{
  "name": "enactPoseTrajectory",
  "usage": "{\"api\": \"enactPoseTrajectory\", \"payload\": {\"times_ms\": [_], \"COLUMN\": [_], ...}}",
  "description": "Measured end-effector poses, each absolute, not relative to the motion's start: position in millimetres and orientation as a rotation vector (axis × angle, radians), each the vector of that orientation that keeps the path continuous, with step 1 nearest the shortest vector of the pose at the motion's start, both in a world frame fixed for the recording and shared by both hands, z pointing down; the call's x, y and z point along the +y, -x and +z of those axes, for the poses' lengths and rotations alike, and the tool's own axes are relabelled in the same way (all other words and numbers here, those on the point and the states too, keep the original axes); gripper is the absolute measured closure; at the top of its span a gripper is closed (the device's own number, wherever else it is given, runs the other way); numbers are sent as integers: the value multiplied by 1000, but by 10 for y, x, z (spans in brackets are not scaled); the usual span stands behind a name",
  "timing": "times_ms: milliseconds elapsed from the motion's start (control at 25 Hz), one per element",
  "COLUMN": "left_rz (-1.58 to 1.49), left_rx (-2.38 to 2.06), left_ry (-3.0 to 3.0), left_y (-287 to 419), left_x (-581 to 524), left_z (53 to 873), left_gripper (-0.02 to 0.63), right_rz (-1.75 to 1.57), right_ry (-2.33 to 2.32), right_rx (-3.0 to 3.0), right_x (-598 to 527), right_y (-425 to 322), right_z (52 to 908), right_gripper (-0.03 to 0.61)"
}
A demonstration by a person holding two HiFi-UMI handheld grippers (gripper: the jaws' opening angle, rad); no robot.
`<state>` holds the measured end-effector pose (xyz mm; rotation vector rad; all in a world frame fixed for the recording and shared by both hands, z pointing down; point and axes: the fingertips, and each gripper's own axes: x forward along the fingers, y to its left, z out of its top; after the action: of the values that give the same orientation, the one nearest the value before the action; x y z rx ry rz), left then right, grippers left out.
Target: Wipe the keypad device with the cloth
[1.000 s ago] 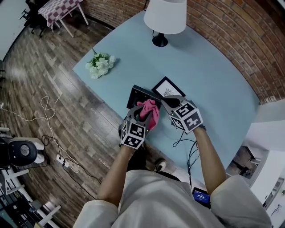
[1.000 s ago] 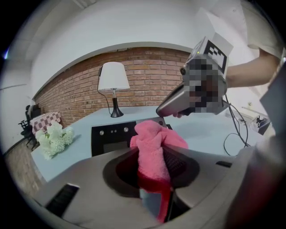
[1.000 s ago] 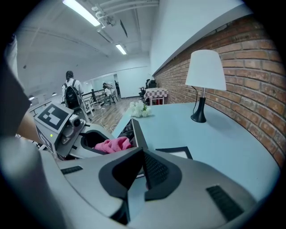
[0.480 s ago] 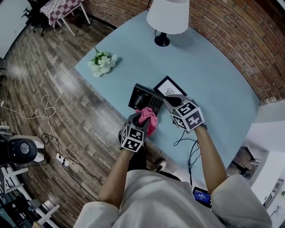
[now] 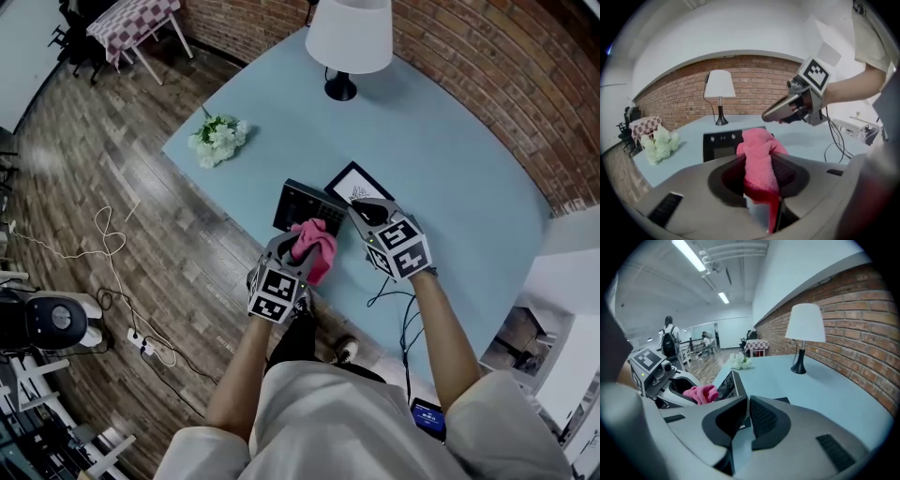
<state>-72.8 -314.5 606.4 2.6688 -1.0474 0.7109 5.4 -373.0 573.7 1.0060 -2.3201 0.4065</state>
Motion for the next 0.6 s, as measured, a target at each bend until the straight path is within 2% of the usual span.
{"api": "enactPoseTrajectory", "payload": {"times_ms": [240, 600], "left_rz": [583, 751], "left_rx": [-1108, -1112], "left_ry": [-2779, -2765], "left_y": [390, 37], "left_x": [-3506, -3639], "left_z": [5391, 5665], "left_gripper": [451, 451], "right_rz": [498, 630], "right_ry": [-1229, -1344], "right_rx": [-2311, -2256], "right_x": [-3299, -2511], "right_y": [-436, -1050], "right_z": [5692, 5703], "right_gripper": [545, 545]}}
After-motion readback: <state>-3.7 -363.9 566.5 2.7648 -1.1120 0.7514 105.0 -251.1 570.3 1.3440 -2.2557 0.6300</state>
